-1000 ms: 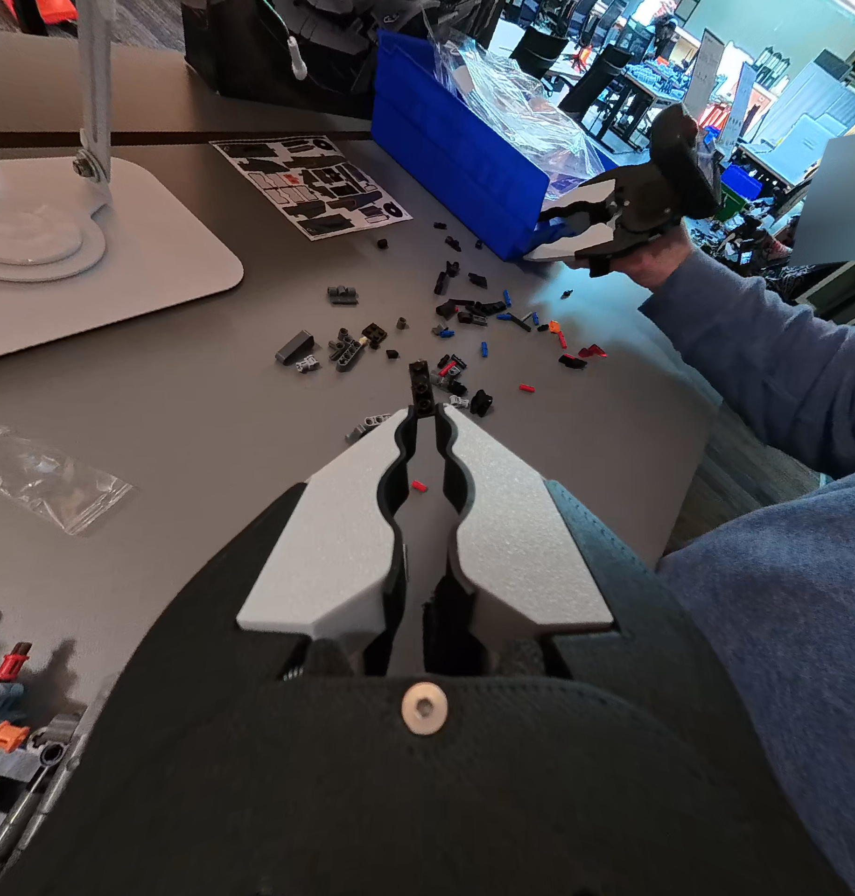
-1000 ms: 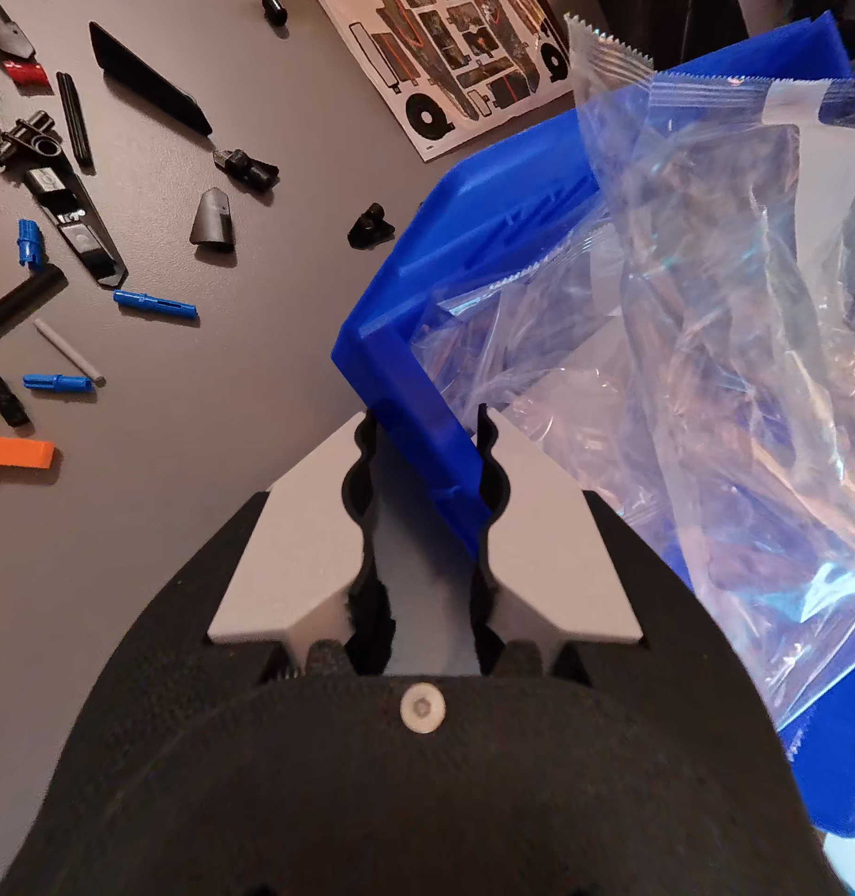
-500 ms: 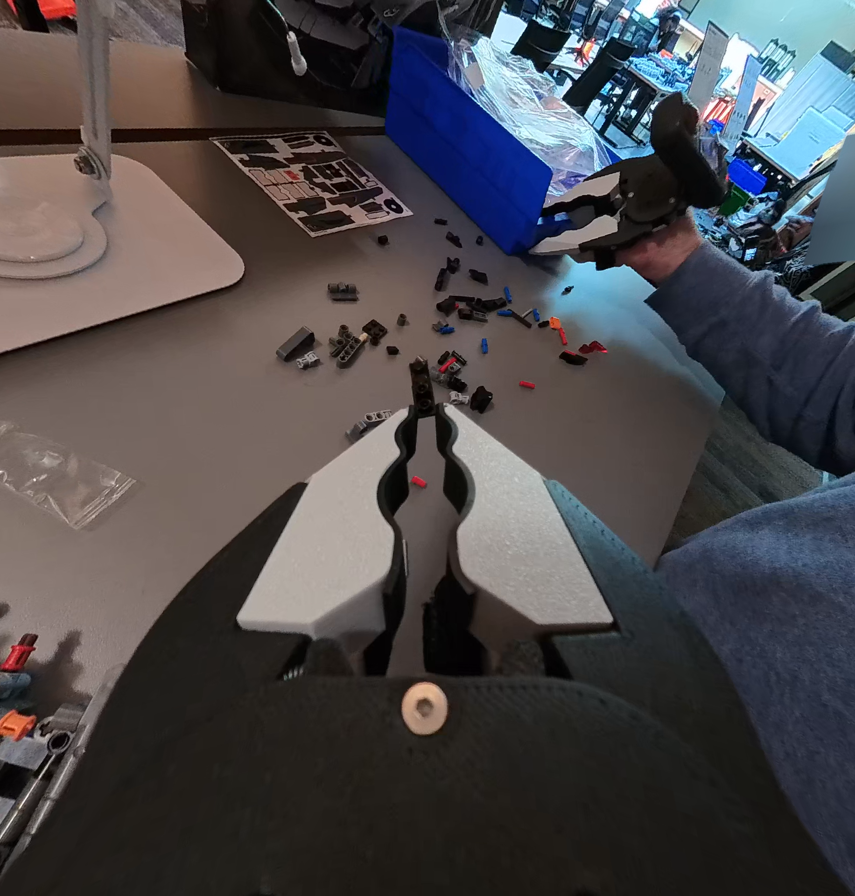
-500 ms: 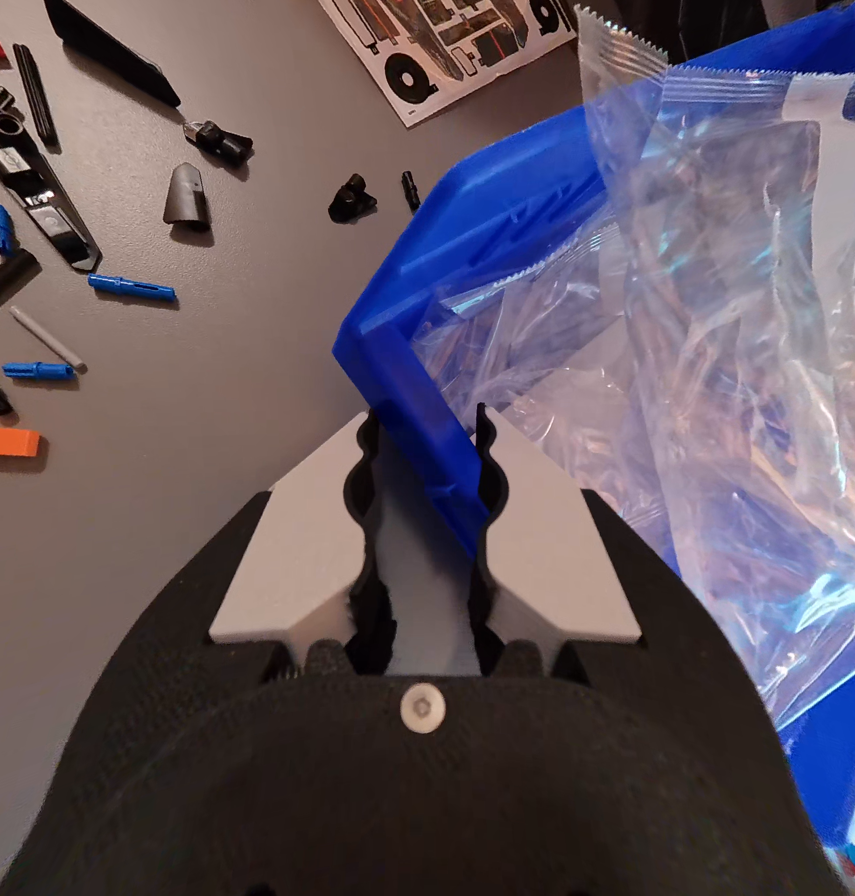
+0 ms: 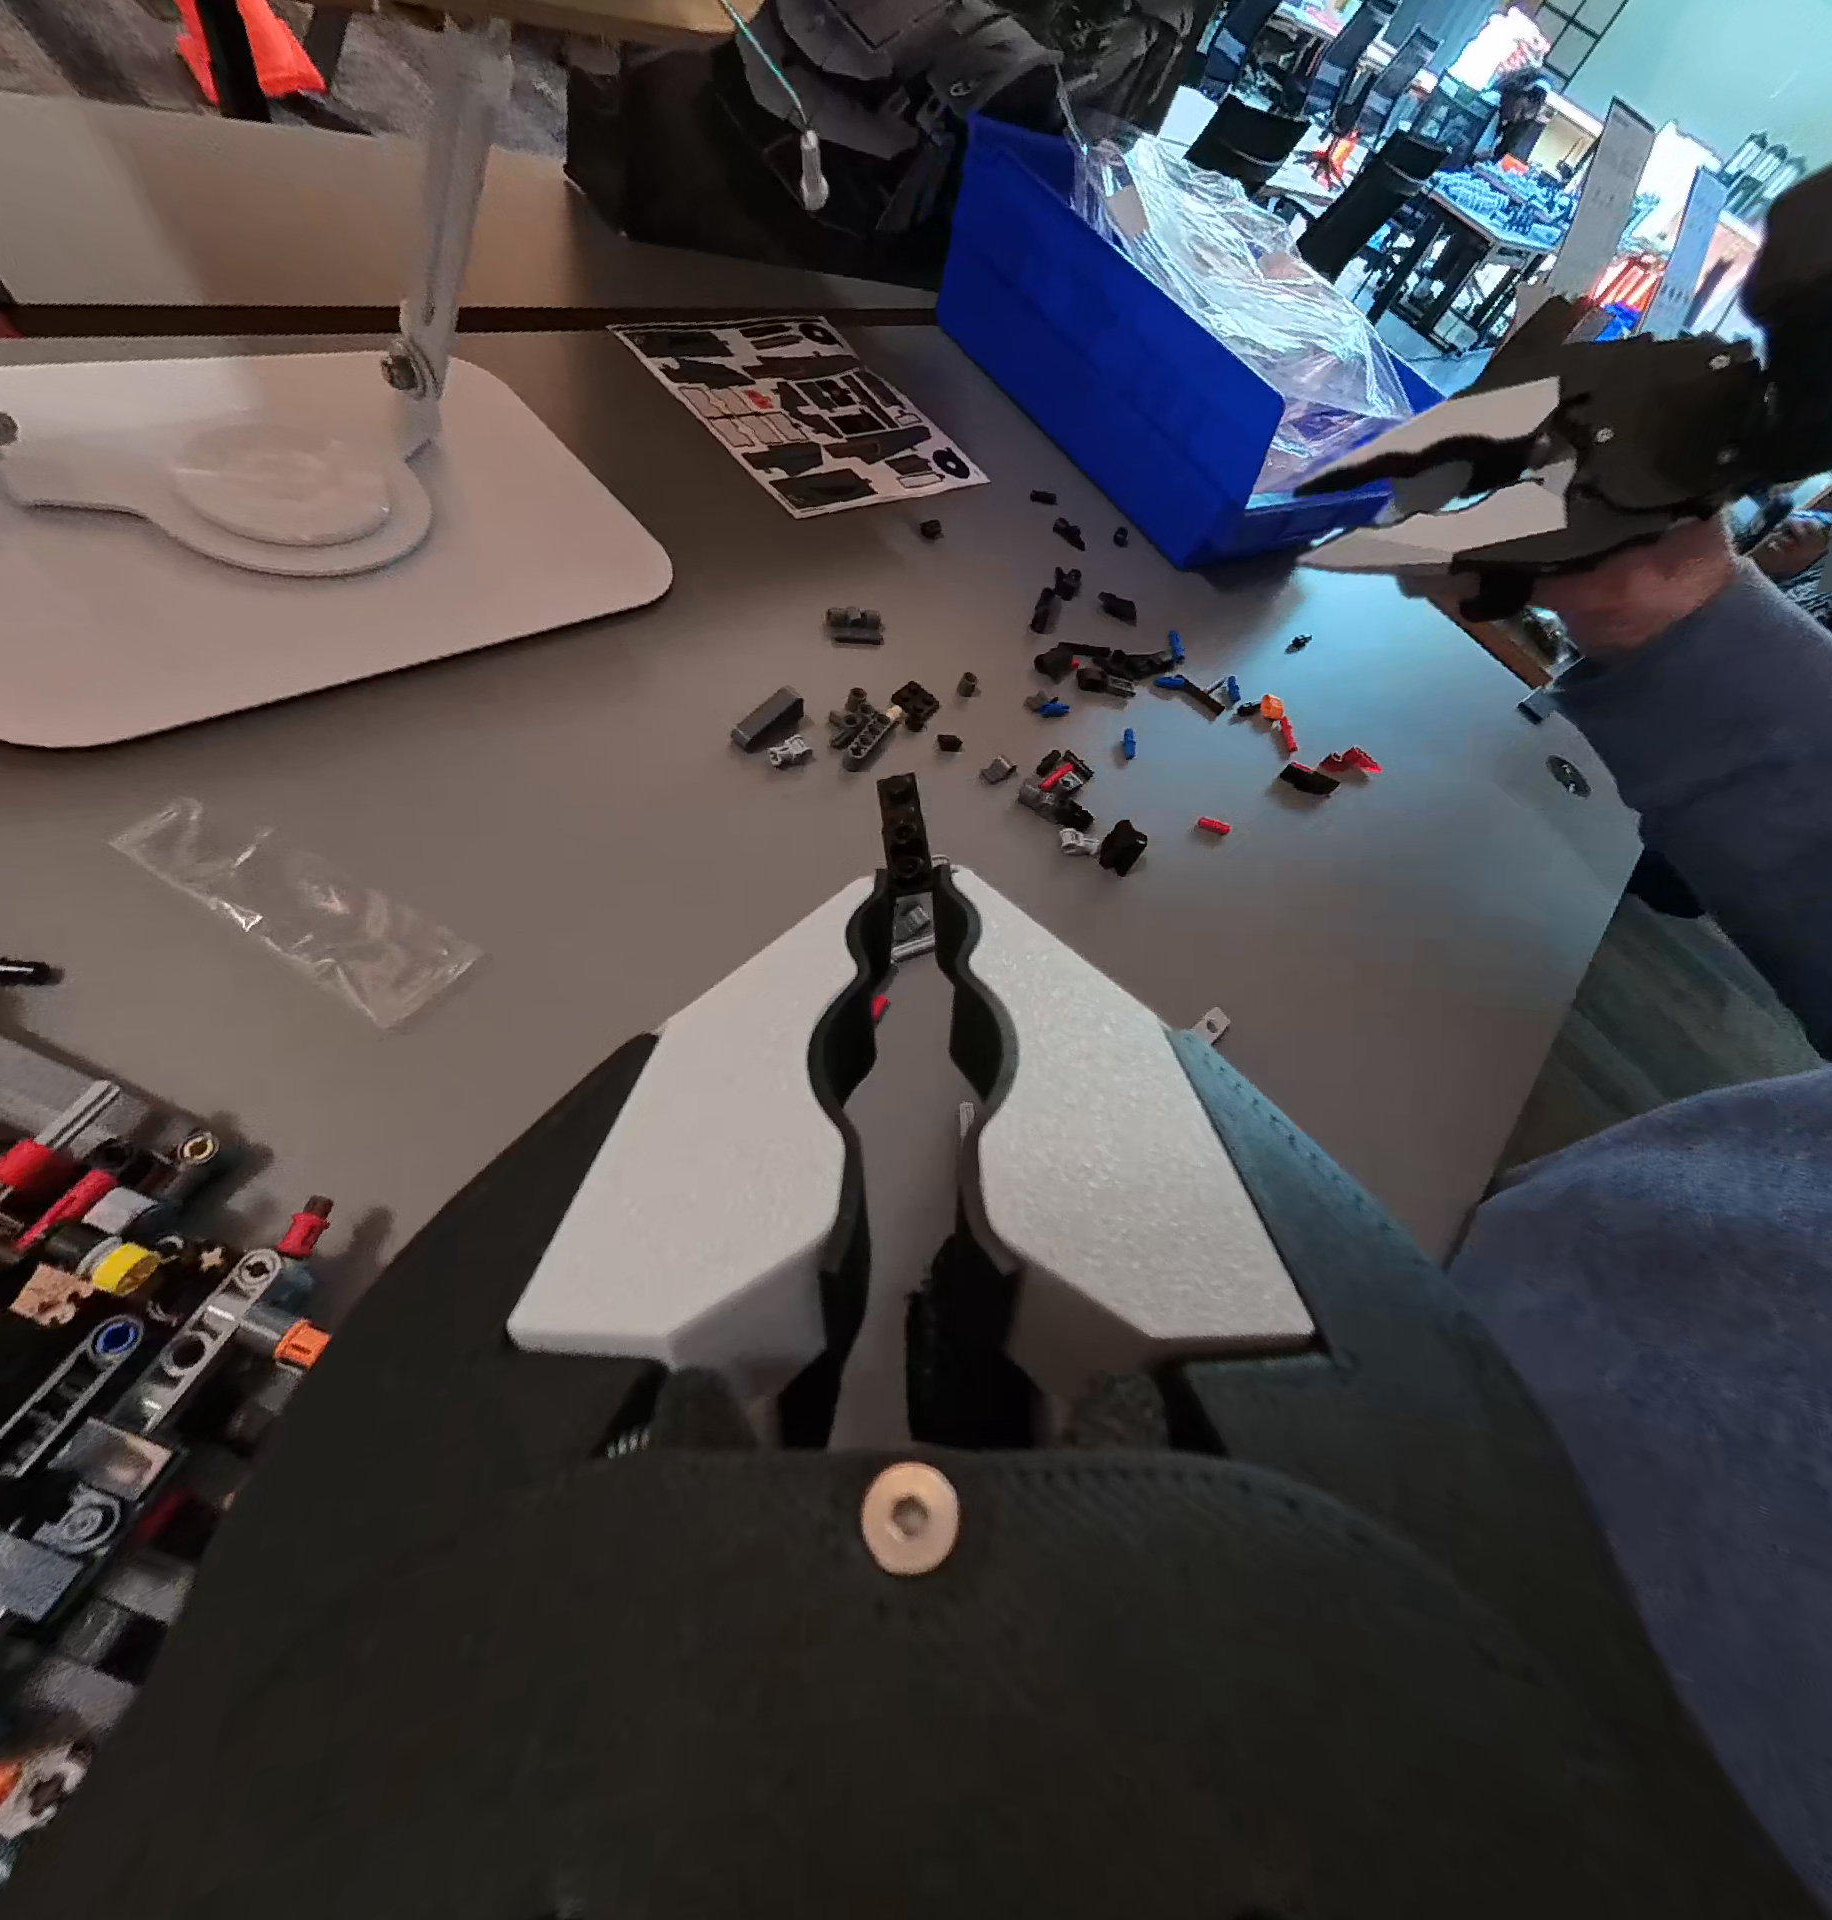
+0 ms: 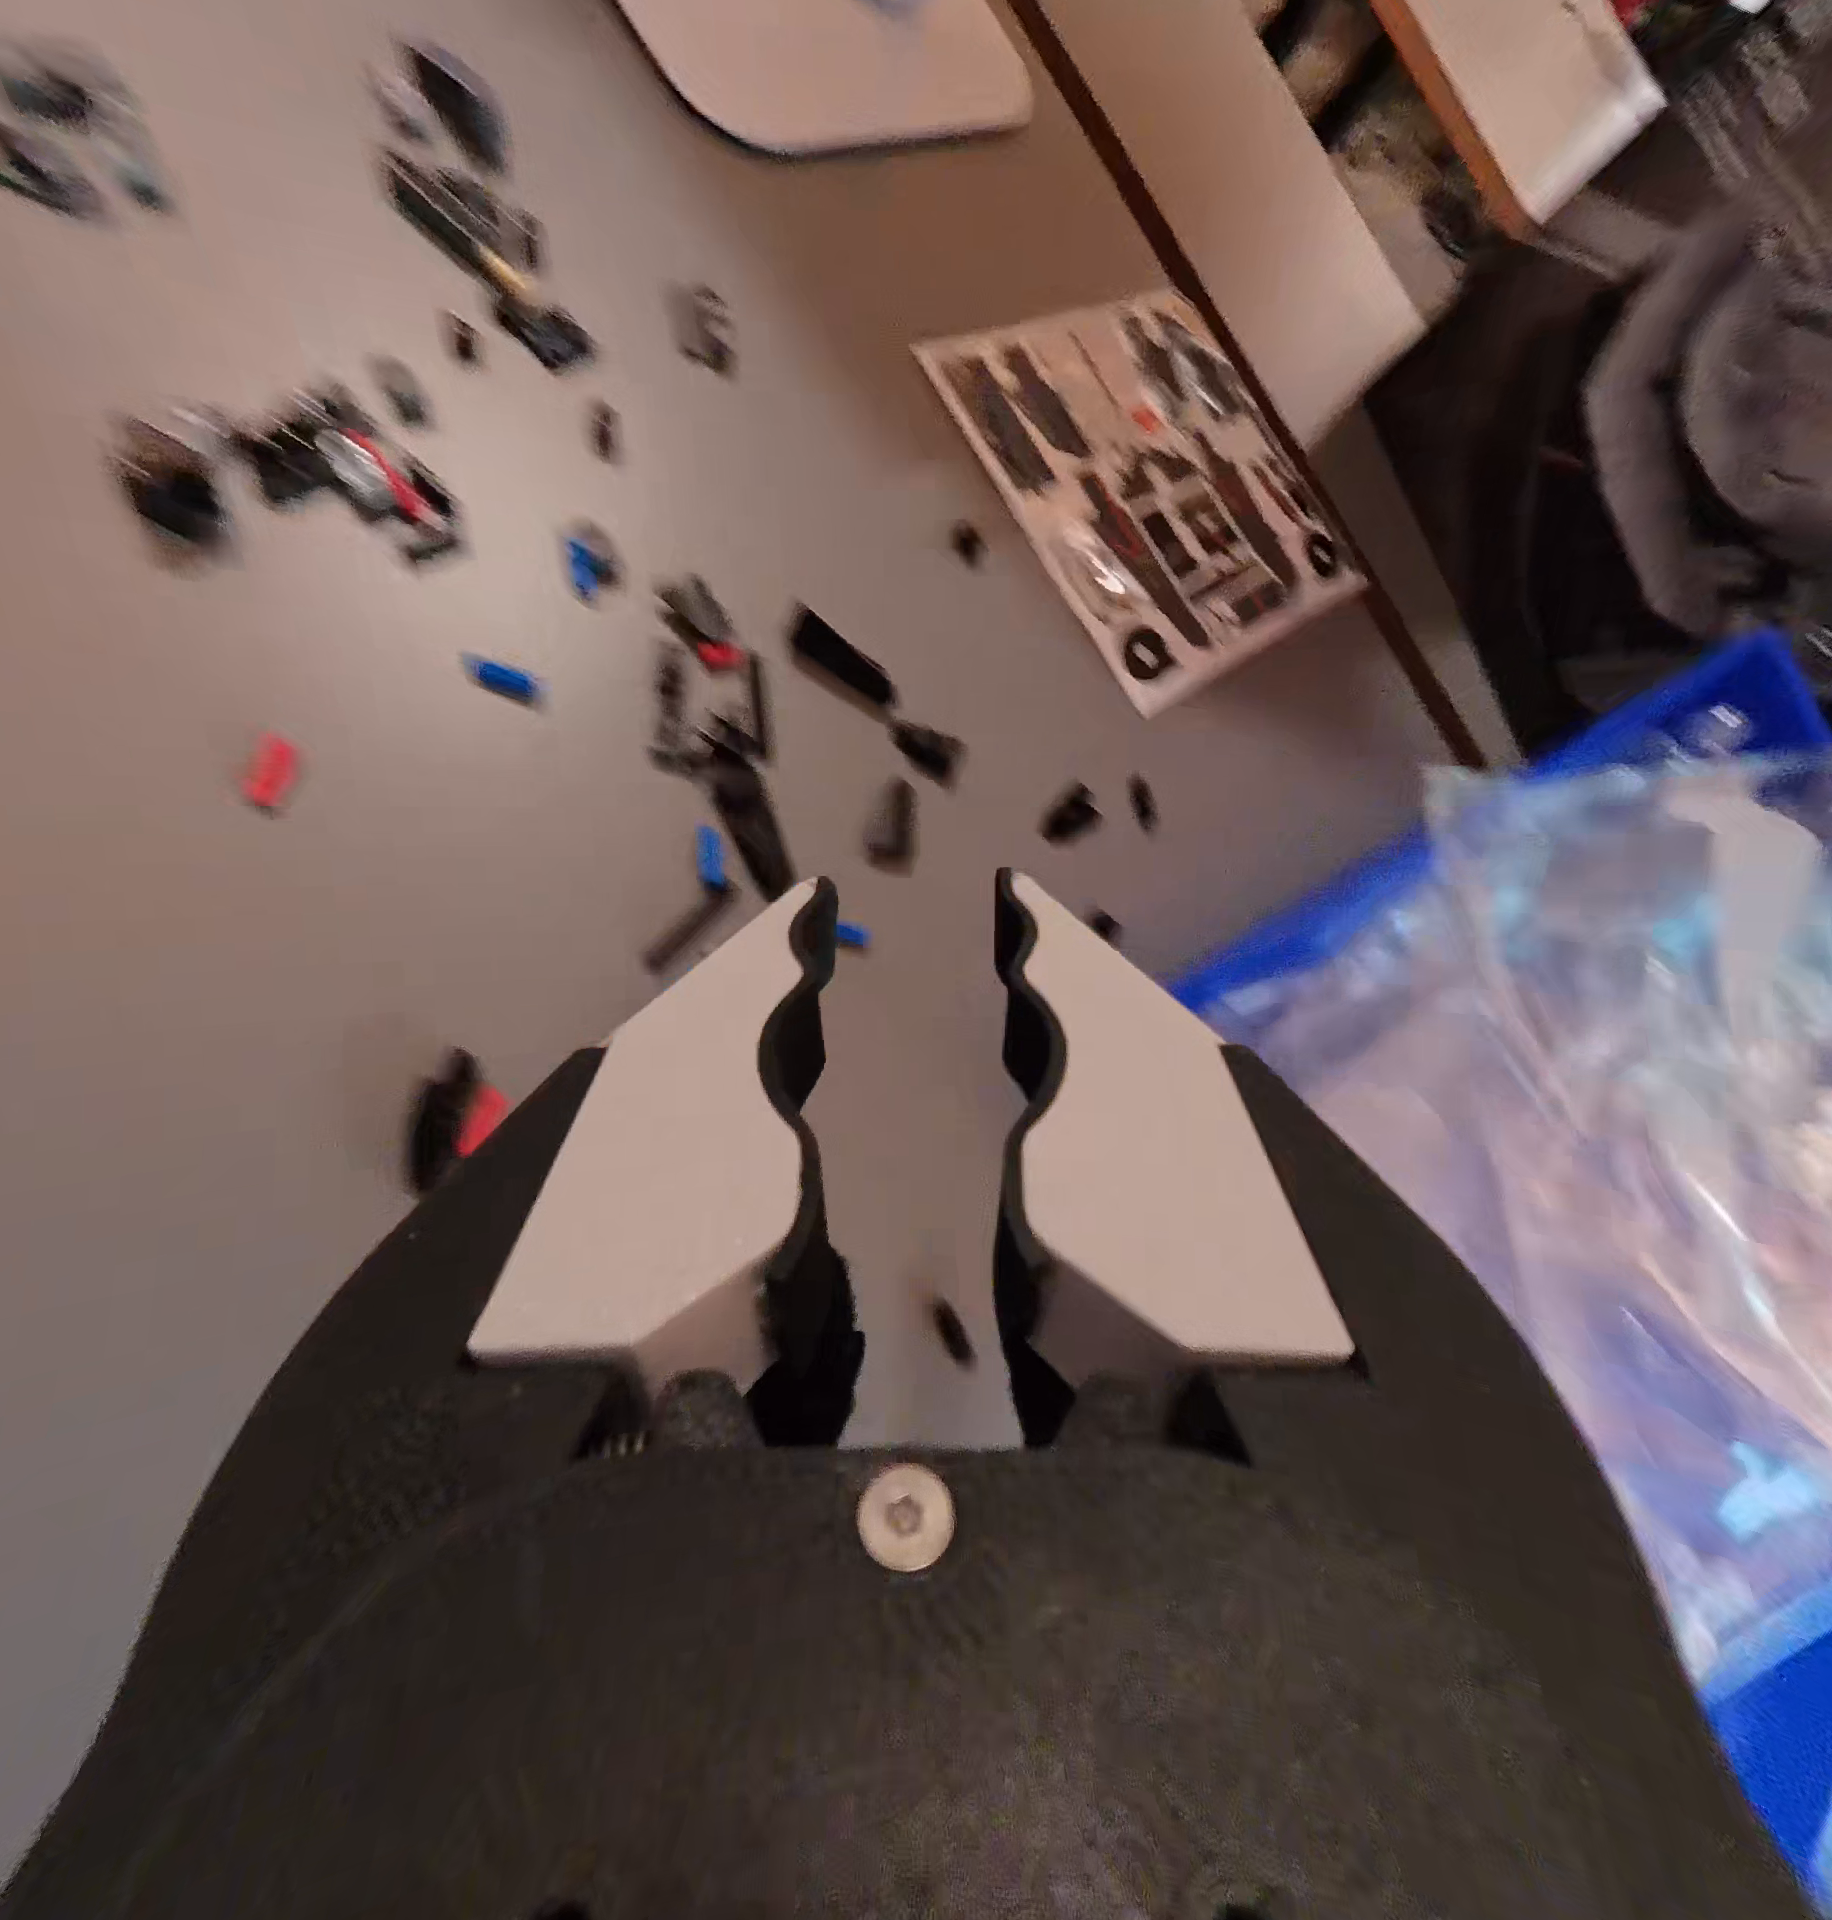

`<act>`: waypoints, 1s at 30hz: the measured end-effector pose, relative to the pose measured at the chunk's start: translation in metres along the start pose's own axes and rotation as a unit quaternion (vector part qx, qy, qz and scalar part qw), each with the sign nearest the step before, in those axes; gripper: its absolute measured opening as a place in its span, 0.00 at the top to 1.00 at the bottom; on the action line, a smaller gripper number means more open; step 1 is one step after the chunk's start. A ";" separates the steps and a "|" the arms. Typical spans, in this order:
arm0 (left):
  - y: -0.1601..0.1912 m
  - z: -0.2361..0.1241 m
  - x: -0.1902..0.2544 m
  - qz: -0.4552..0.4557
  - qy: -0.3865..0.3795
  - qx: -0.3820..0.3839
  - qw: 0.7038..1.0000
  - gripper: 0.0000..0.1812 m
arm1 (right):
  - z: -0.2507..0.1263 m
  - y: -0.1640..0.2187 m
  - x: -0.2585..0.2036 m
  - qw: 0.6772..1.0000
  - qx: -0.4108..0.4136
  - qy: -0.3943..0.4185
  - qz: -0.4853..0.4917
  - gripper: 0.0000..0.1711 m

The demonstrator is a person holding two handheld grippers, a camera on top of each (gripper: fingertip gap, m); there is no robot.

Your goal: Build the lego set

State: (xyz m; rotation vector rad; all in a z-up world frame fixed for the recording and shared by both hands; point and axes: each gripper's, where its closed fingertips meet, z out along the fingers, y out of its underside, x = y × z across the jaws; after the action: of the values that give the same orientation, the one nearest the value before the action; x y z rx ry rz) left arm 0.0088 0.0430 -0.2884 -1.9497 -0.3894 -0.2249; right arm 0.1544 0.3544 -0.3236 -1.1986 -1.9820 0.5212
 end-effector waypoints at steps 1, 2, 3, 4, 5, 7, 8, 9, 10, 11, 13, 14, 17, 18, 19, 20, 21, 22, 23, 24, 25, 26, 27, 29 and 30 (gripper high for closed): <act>0.000 0.000 -0.001 0.000 0.001 0.000 1.000 0.97 | 0.005 -0.012 -0.013 1.000 0.013 -0.020 -0.001 0.85; 0.001 0.000 -0.001 0.001 0.002 0.000 1.000 0.97 | 0.011 -0.021 -0.025 0.999 0.020 -0.034 -0.001 0.87; 0.001 0.000 -0.001 0.001 0.003 0.000 1.000 0.97 | 0.020 -0.026 -0.037 0.999 0.018 -0.050 -0.003 0.88; 0.001 0.000 0.000 0.000 0.005 0.001 1.000 0.97 | 0.028 -0.027 -0.046 0.998 0.011 -0.060 -0.007 0.89; 0.001 0.000 0.001 0.000 0.008 0.002 1.000 0.97 | 0.037 -0.024 -0.052 0.998 -0.001 -0.064 -0.010 0.90; 0.001 0.001 0.003 0.002 0.011 0.002 1.000 0.97 | 0.050 -0.020 -0.061 0.997 -0.011 -0.071 -0.004 0.90; 0.002 0.001 0.004 0.003 0.012 0.001 1.000 0.97 | 0.055 -0.019 -0.064 0.997 -0.010 -0.074 0.004 0.91; 0.003 0.001 0.005 0.004 0.014 -0.001 1.000 0.97 | 0.061 -0.015 -0.065 0.997 -0.014 -0.074 0.011 0.91; 0.004 0.001 0.006 0.004 0.015 -0.002 1.000 0.97 | 0.065 -0.011 -0.064 0.997 -0.022 -0.069 0.013 0.91; 0.005 0.001 0.006 0.004 0.016 -0.003 1.000 0.97 | 0.069 -0.007 -0.065 0.997 -0.029 -0.072 0.014 0.93; 0.006 0.000 0.007 0.003 0.018 -0.004 1.000 0.97 | 0.073 -0.005 -0.067 0.996 -0.028 -0.080 0.023 0.94; 0.006 0.000 0.007 0.002 0.019 -0.004 1.000 0.97 | 0.074 -0.004 -0.068 0.996 -0.028 -0.083 0.027 0.95; 0.007 0.001 0.007 0.003 0.021 -0.006 1.000 0.97 | 0.077 -0.001 -0.070 0.996 -0.032 -0.086 0.025 0.97; 0.007 0.001 0.007 0.003 0.022 -0.006 1.000 0.97 | 0.078 -0.001 -0.071 0.995 -0.030 -0.089 0.025 0.98; 0.007 0.001 0.007 0.003 0.022 -0.006 1.000 0.97 | 0.079 -0.002 -0.071 0.995 -0.028 -0.088 0.025 0.99; 0.007 0.002 0.007 0.003 0.023 -0.007 1.000 0.97 | 0.079 -0.002 -0.071 0.995 -0.027 -0.088 0.024 0.99; 0.007 0.002 0.007 0.003 0.024 -0.007 1.000 0.97 | 0.080 -0.002 -0.070 0.996 -0.028 -0.087 0.025 1.00; 0.007 0.003 0.007 0.003 0.025 -0.008 1.000 0.97 | 0.080 -0.002 -0.070 0.995 -0.028 -0.087 0.027 1.00; 0.007 0.003 0.007 0.004 0.026 -0.008 1.000 0.97 | 0.080 -0.002 -0.069 0.995 -0.029 -0.087 0.028 0.98; 0.007 0.003 0.007 0.004 0.026 -0.008 1.000 0.97 | 0.080 -0.002 -0.068 0.996 -0.030 -0.083 0.031 0.96; 0.007 0.003 0.007 0.005 0.026 -0.008 1.000 0.97 | 0.079 -0.002 -0.067 0.995 -0.033 -0.083 0.038 0.96; 0.007 0.003 0.007 0.004 0.026 -0.008 1.000 0.97 | 0.079 -0.003 -0.068 0.995 -0.029 -0.088 0.046 0.96; 0.007 0.002 0.006 0.004 0.025 -0.008 1.000 0.97 | 0.079 -0.005 -0.070 0.994 -0.025 -0.094 0.053 0.95; 0.007 0.002 0.005 0.002 0.025 -0.008 1.000 0.97 | 0.080 -0.006 -0.072 0.994 -0.028 -0.094 0.057 0.92; 0.007 0.002 0.005 0.002 0.025 -0.008 1.000 0.97 | 0.080 -0.007 -0.072 0.994 -0.030 -0.092 0.057 0.91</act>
State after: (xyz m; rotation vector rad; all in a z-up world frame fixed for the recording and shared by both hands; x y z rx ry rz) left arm 0.0157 0.0432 -0.2941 -1.9567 -0.3526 -0.2746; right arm 0.1087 0.2907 -0.3981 -1.3488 -2.1037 0.6549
